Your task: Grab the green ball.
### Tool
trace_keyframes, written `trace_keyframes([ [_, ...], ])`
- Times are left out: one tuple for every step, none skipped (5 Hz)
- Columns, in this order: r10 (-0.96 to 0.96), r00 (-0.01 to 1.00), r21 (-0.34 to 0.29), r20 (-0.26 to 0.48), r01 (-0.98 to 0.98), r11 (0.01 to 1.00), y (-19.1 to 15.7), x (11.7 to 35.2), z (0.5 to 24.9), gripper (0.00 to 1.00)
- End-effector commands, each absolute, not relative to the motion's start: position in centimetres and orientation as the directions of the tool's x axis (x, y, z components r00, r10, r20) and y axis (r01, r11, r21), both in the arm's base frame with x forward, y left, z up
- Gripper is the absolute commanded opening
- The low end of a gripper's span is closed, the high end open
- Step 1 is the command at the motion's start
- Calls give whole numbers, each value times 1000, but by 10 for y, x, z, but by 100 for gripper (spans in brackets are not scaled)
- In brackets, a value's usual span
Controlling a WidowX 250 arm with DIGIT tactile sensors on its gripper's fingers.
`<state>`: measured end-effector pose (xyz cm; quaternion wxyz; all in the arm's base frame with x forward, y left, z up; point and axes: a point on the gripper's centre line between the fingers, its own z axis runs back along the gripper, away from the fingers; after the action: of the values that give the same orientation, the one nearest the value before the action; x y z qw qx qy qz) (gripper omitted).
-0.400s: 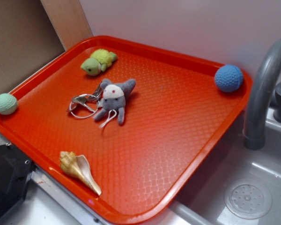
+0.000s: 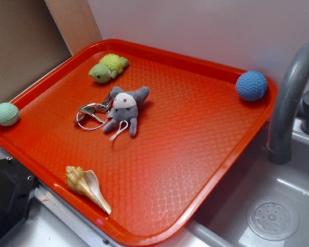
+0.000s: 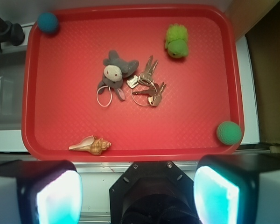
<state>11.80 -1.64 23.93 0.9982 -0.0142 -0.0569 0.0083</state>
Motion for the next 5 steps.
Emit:
trace_keyframes([
  [-202, 975, 108, 89, 193, 975, 32, 134, 164, 100],
  [-220, 975, 114, 13, 217, 969, 56, 137, 129, 100],
  [-249, 967, 125, -51, 254, 959, 87, 136, 89, 100],
  [-315, 948, 162, -51, 319, 934, 101, 132, 65, 100],
  [-392, 918, 190, -58, 395, 899, 98, 135, 44, 100],
])
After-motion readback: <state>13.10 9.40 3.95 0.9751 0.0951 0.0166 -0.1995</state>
